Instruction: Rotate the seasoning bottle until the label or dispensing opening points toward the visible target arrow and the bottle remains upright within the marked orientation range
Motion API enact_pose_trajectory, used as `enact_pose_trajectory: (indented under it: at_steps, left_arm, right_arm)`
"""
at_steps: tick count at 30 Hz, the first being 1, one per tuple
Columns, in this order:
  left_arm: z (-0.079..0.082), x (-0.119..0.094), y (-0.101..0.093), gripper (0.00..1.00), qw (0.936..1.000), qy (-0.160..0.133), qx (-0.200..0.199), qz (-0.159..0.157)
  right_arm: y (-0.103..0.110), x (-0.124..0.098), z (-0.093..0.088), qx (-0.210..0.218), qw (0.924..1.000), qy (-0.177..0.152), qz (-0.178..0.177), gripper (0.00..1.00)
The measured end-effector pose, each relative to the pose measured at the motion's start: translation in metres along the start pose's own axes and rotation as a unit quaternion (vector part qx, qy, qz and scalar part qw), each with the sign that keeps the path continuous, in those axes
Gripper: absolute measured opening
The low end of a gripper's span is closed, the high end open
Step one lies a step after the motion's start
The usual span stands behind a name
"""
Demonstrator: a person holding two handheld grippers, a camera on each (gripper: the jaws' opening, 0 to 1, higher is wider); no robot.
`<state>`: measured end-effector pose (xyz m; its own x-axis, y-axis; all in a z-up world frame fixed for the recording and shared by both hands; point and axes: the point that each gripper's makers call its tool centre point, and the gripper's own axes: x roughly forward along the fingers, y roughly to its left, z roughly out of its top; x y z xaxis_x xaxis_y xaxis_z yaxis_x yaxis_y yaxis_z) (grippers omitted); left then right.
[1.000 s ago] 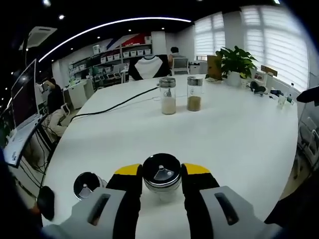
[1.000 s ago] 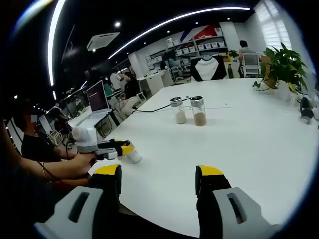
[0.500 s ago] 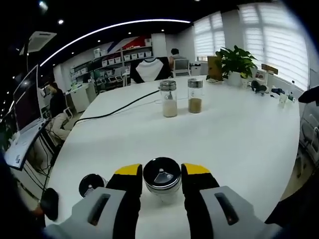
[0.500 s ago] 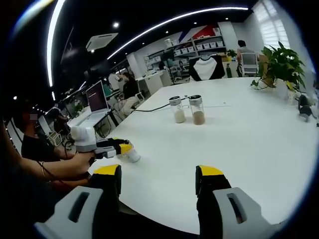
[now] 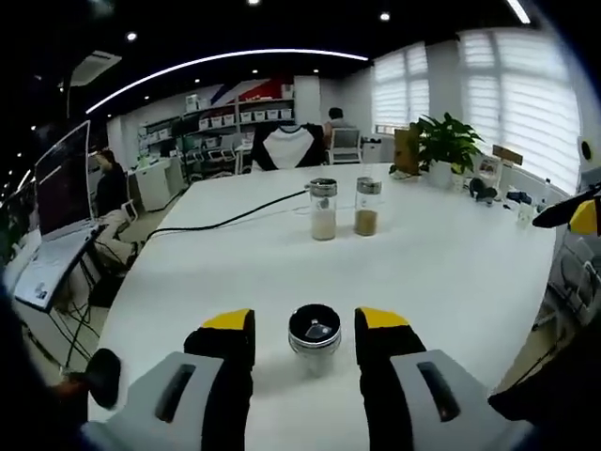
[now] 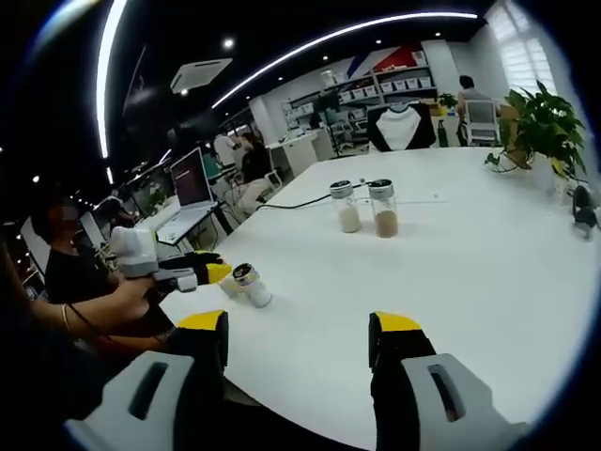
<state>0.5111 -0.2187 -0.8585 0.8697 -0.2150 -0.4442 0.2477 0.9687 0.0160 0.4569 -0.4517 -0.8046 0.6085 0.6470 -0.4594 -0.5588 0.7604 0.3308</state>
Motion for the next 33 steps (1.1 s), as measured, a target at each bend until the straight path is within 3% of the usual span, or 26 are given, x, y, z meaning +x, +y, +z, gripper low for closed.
enact_pose_trajectory:
  at_steps: [5,9,16,19,33]
  left_arm:
    - [0.004,-0.016,-0.007,0.54,0.9997,-0.001,0.020,-0.010]
    - [0.018,-0.030,-0.010,0.54,0.9992,-0.036,0.008,-0.017]
    - [0.027,-0.047,-0.010,0.57,0.9986,-0.046,-0.013,-0.025]
    - [0.029,-0.053,-0.007,0.63,0.9985,-0.049,-0.014,-0.020]
    - [0.020,-0.081,0.015,0.86,0.9974,-0.039,-0.061,0.006]
  right_arm:
    - [0.008,0.011,0.004,-0.035,0.9990,0.017,0.025,0.60]
    - [0.010,0.017,0.011,-0.043,0.9984,0.016,0.032,0.60]
    - [0.018,0.027,0.011,-0.061,0.9967,0.029,0.047,0.60]
    - [0.020,0.032,0.011,-0.065,0.9960,0.033,0.053,0.60]
    - [0.020,0.055,0.018,-0.117,0.9879,0.066,0.077,0.59]
